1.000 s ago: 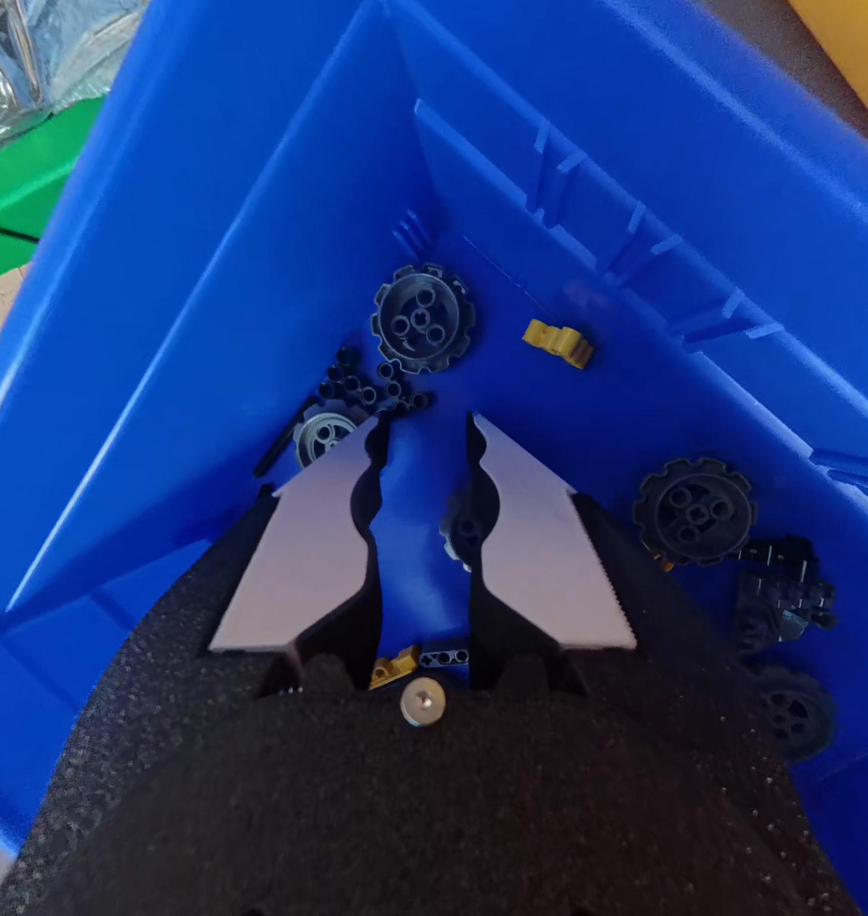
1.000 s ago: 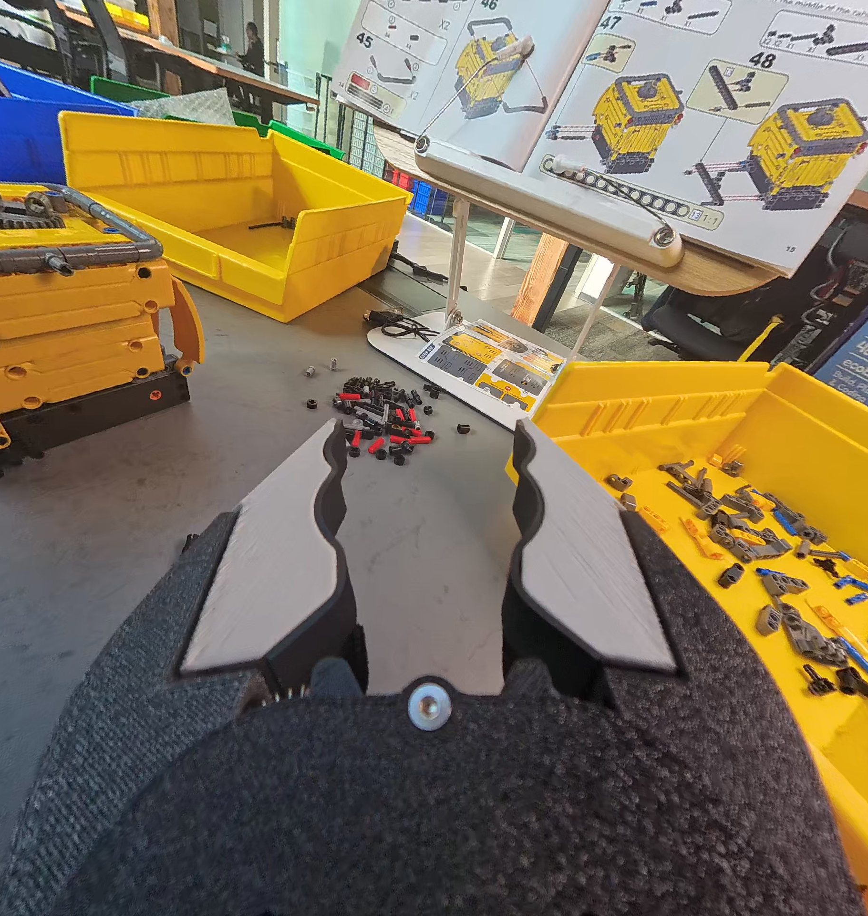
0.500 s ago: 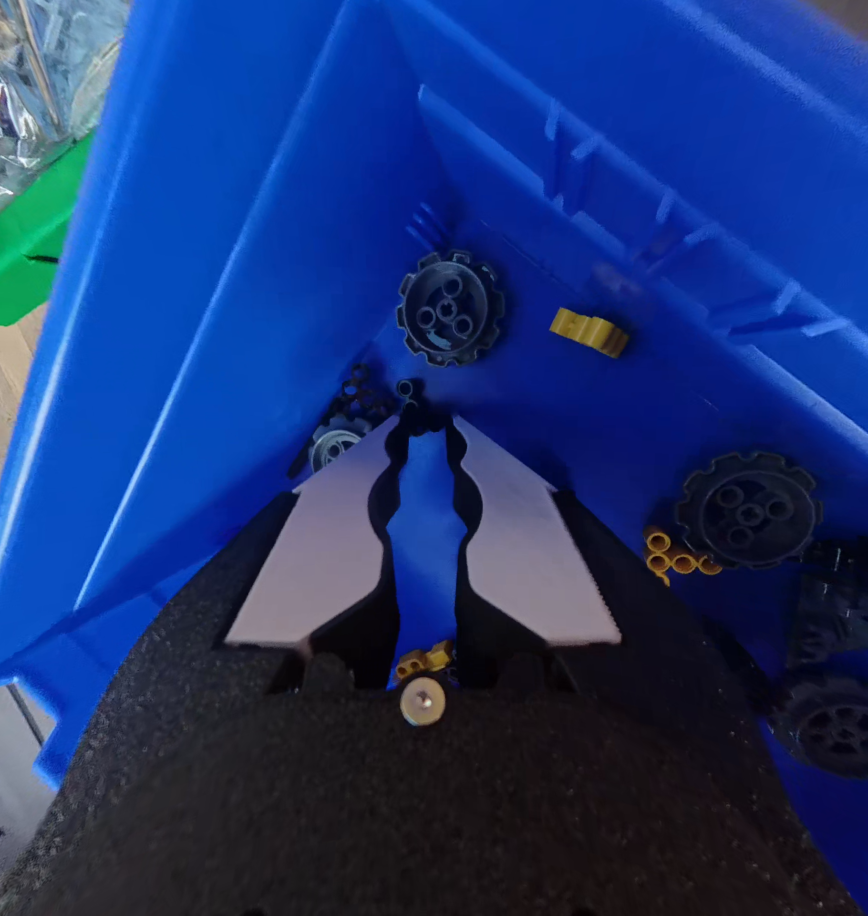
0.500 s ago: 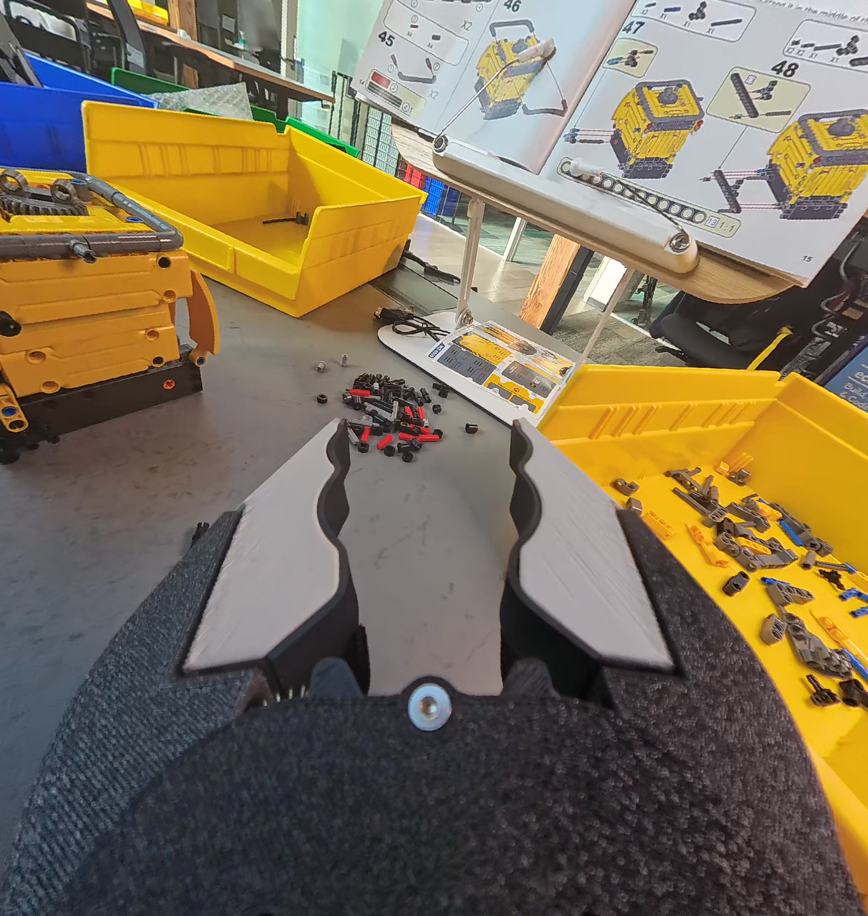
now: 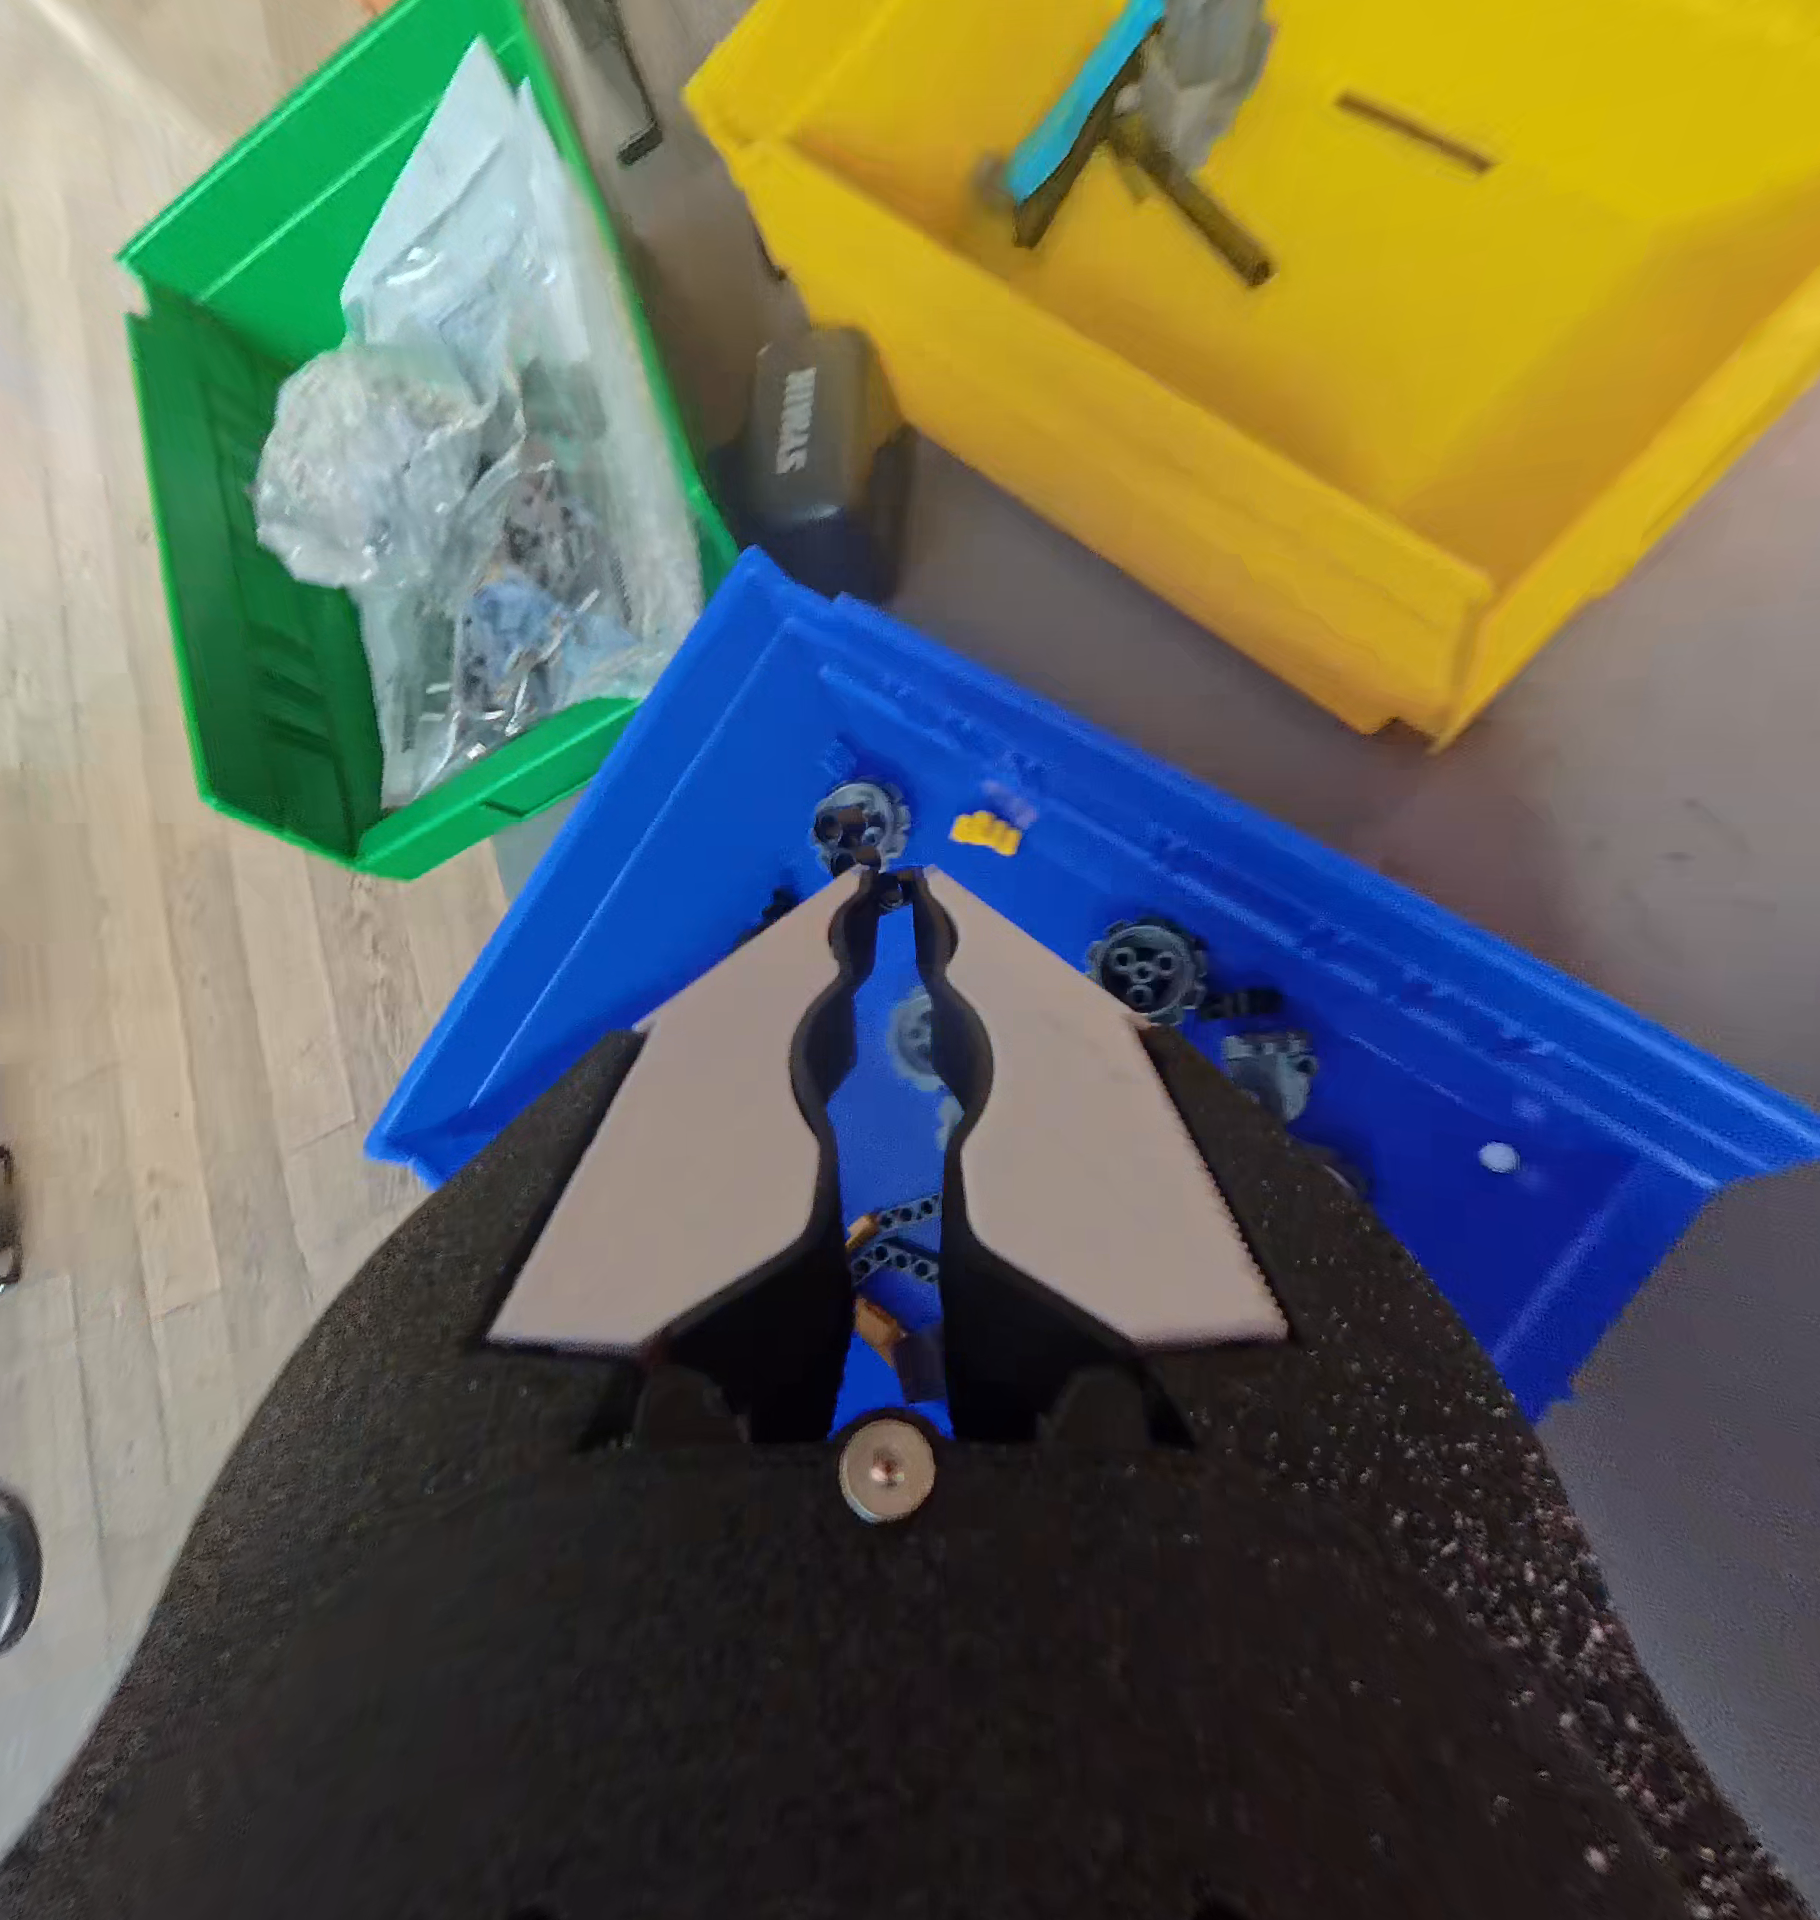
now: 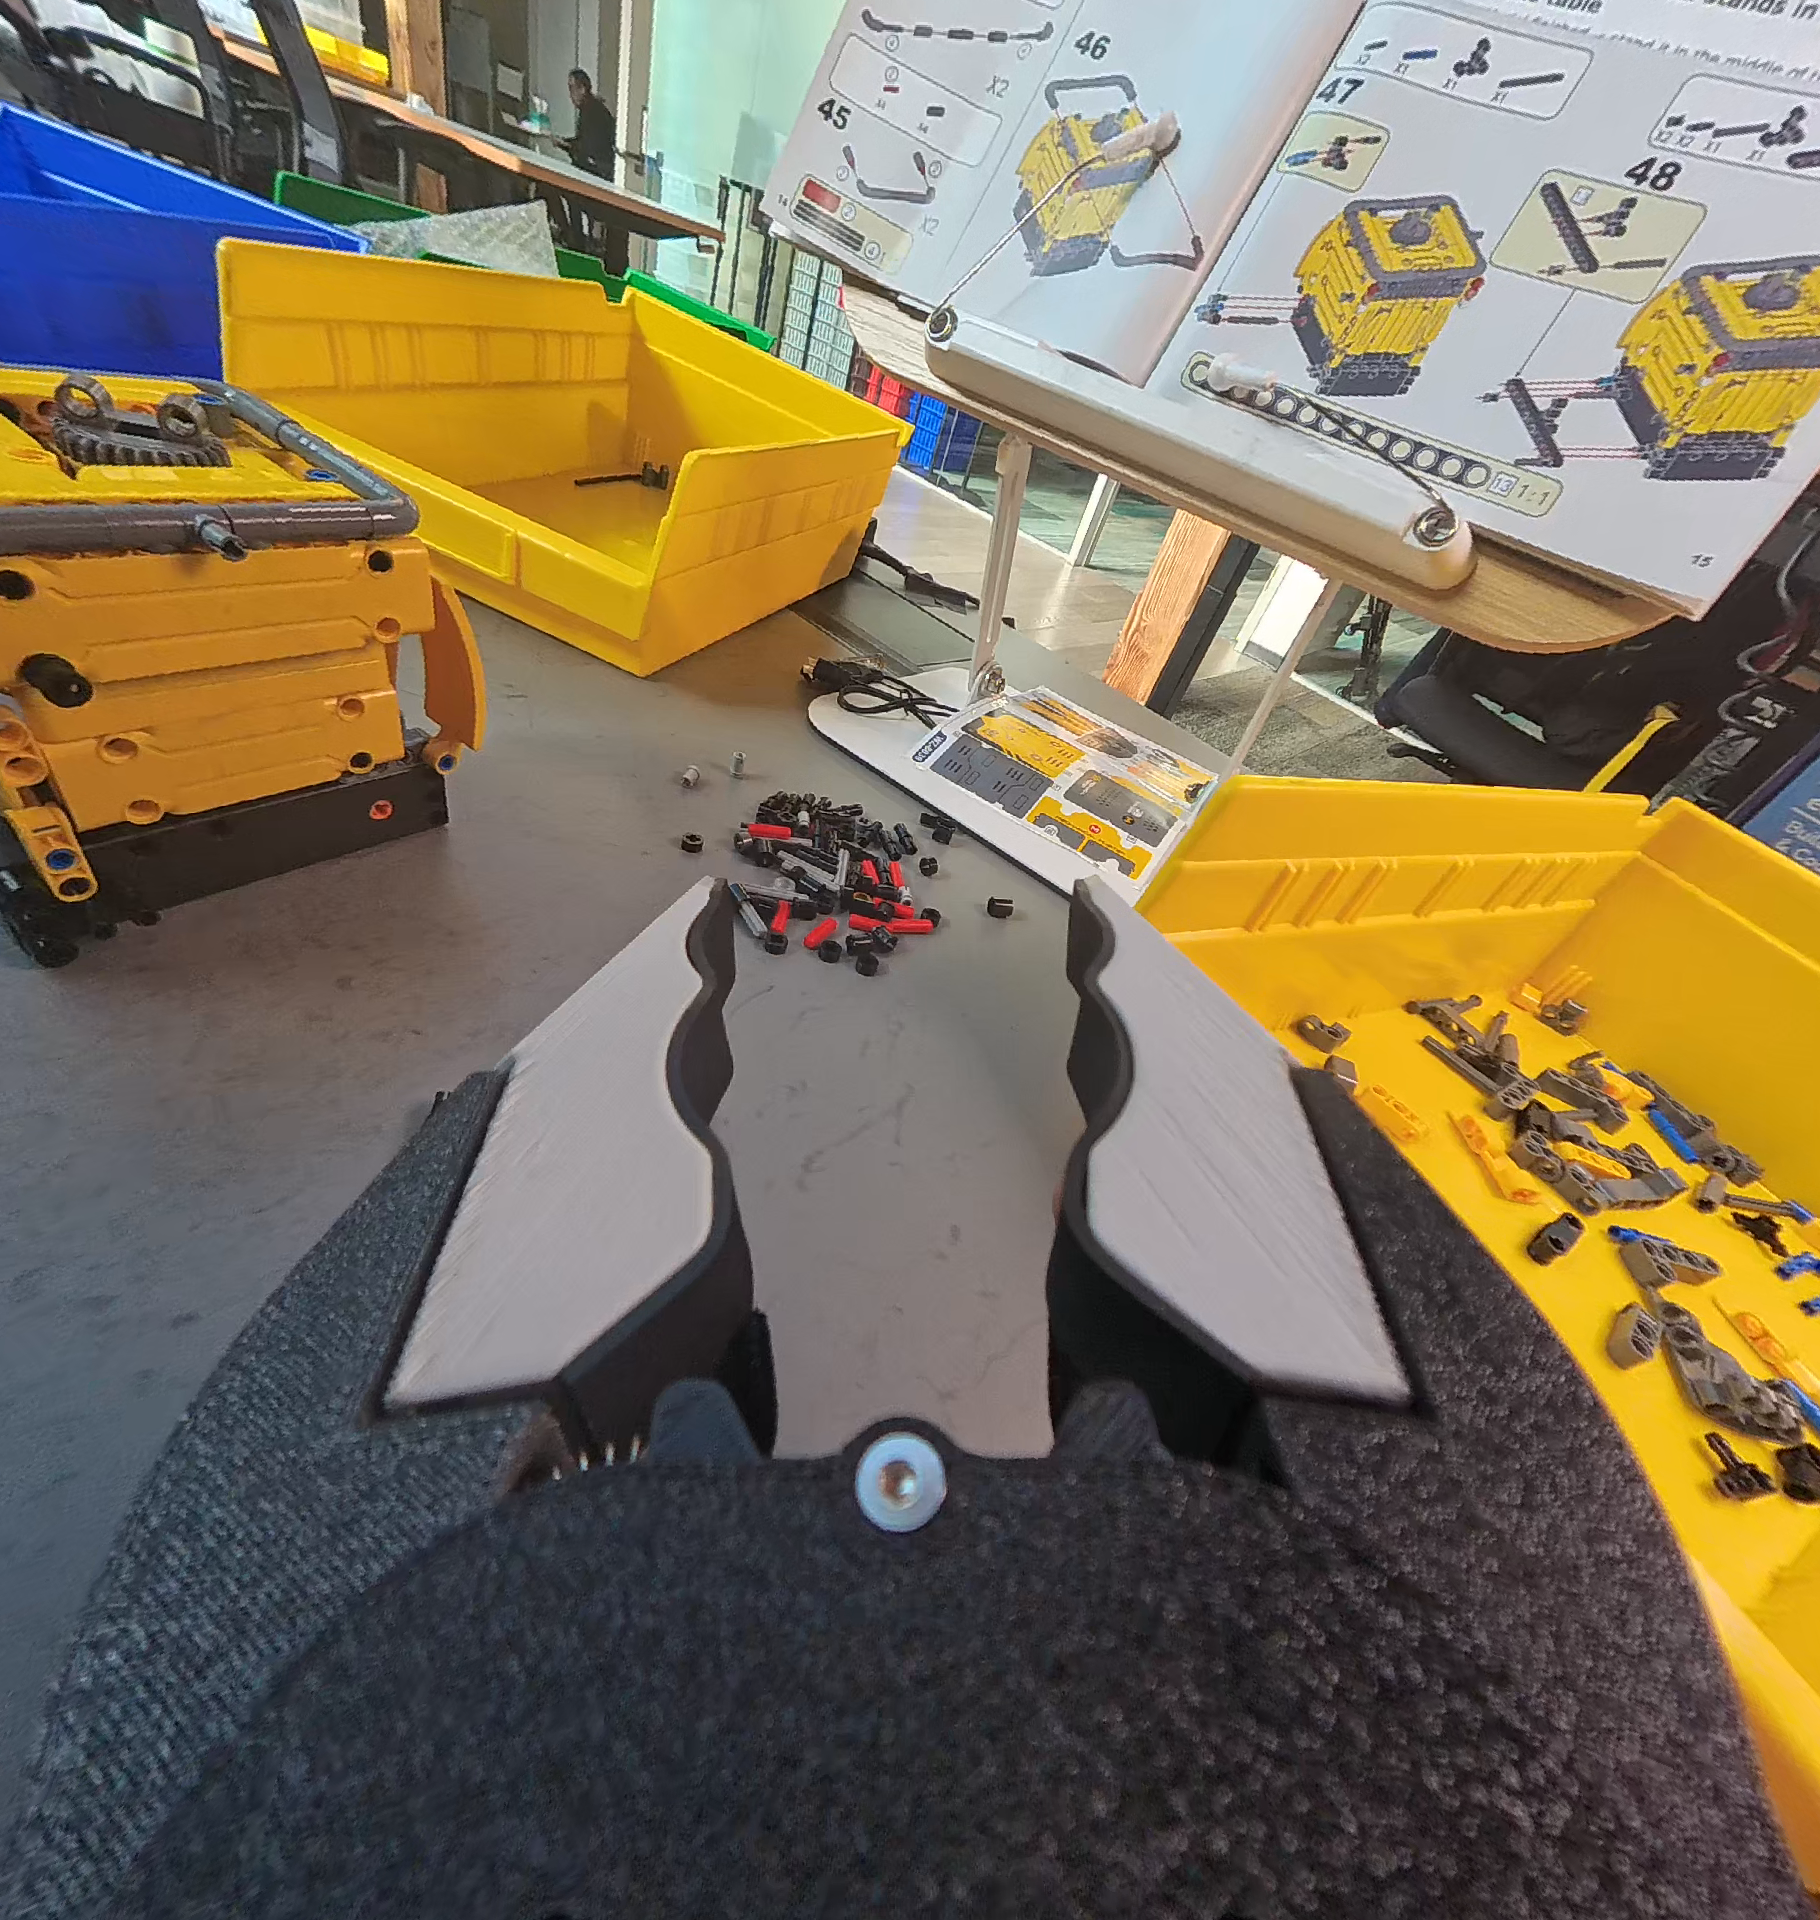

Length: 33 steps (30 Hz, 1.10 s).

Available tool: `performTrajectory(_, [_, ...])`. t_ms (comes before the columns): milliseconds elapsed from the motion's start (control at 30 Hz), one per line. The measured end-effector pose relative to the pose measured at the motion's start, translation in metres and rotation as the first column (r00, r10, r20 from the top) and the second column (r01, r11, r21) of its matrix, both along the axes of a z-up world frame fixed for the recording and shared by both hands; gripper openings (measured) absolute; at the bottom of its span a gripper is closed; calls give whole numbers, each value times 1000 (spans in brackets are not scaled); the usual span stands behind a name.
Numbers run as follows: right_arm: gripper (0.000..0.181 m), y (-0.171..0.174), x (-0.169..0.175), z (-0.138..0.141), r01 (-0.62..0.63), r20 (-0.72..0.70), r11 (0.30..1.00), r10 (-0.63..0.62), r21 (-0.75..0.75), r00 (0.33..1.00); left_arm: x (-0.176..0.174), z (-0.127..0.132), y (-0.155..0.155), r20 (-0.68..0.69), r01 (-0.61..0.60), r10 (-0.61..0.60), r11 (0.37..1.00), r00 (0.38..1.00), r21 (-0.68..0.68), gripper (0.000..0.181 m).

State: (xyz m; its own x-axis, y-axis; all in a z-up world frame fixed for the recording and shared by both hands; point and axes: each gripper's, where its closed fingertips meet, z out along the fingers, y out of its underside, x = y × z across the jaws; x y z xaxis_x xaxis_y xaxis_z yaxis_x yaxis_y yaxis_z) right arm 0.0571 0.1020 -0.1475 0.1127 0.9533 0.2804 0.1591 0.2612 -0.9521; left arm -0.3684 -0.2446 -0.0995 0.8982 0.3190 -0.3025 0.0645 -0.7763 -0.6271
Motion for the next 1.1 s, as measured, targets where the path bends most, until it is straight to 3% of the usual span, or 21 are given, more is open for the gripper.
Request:
performTrajectory(133, [64, 0, 0, 0, 3, -2, 1000, -3, 2, 1000, 111, 16, 46, 40, 312, -314, 949, 948, 47, 5])
performTrajectory(233, [64, 1, 1, 2, 9, -10, 1000, -9, -2, 1000, 230, 13, 75, 81, 586, -591, 807, 803, 79, 5])
performTrajectory(367, [64, 2, 2, 3, 8, -19, 1000, -9, -16, 1000, 376, -17, 102, 133, 820, -822, 566, 553, 90, 5])
performTrajectory(467, [64, 4, 3, 4, 11, -28, 1000, -12, -27, 1000, 439, -57, 128, 184, 869, -865, 488, 467, 87, 5])
performTrajectory(567, [66, 10, 8, 5, 46, -34, 998, -48, -49, 998, 468, -97, 156, 231, 871, -857, 487, 460, 70, 5])
performTrajectory(700, [66, 22, 16, 12, 87, -84, 991, -96, -102, 992, 476, -133, 186, 198, 863, -844, 504, 498, -25, 5])
performTrajectory(1100, [66, 26, 17, 10, 100, -79, 988, -110, -119, 991, 468, -139, 222, 62, 813, -810, 580, 583, -60, 11])
